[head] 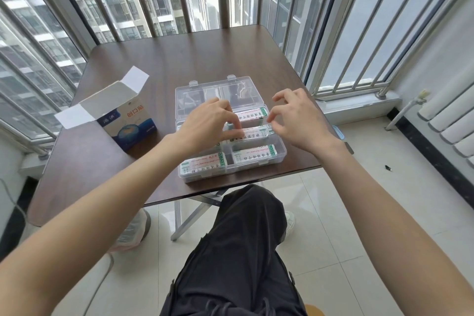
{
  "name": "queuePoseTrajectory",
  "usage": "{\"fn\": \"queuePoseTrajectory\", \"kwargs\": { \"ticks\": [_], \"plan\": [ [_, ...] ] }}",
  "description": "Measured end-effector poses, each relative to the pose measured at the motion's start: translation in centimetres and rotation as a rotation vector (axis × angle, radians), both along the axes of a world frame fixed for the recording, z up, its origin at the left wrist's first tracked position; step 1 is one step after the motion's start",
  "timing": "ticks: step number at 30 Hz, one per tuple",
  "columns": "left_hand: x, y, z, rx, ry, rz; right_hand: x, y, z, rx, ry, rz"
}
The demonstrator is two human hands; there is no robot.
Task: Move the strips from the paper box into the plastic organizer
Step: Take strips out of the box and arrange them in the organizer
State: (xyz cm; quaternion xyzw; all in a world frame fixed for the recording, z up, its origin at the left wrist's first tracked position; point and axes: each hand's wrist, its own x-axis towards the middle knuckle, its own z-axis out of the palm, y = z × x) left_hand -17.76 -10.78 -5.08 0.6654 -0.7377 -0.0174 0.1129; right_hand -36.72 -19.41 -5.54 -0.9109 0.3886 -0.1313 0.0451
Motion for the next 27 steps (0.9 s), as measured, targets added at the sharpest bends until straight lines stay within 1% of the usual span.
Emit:
{"fn": "queuePoseTrajectory", "kwargs": {
  "ticks": [2, 4, 9, 14, 20, 24, 27],
  "plan": [
    [0.1, 0.0, 0.0, 0.01, 0.027, 0.008, 0.1, 0.2, -0.2, 0.048, 0.05, 0.012],
    [0.3, 0.1, 0.1, 0.028, 0.053, 0.014, 0.1, 0.3, -0.4, 0.083, 0.06, 0.016],
    [0.2, -0.1, -0.1, 0.055, 0.025, 0.001, 0.2, 0.4, -0.5, 0.163, -0.078, -0.019],
    [0.2, -0.4, -0.2, 0.082, 0.016, -0.007, -0.1, 0.1, -0.7, 0.212, -0.122, -0.068],
    [0.0, -0.5, 0.2, 0.089, 0.034, 0.025, 0.2, 0.5, -0.5, 0.253, -0.117, -0.063],
    [-0.1, -0.4, 0.2, 0.086, -0.022, 0.044, 0.5, 1.1, -0.6, 0.179, -0.144, -0.127],
    [0.0, -0.4, 0.1, 0.075, -0.032, 0.05, 0.7, 1.4, -0.5, 0.076, -0.094, -0.167]
  ]
}}
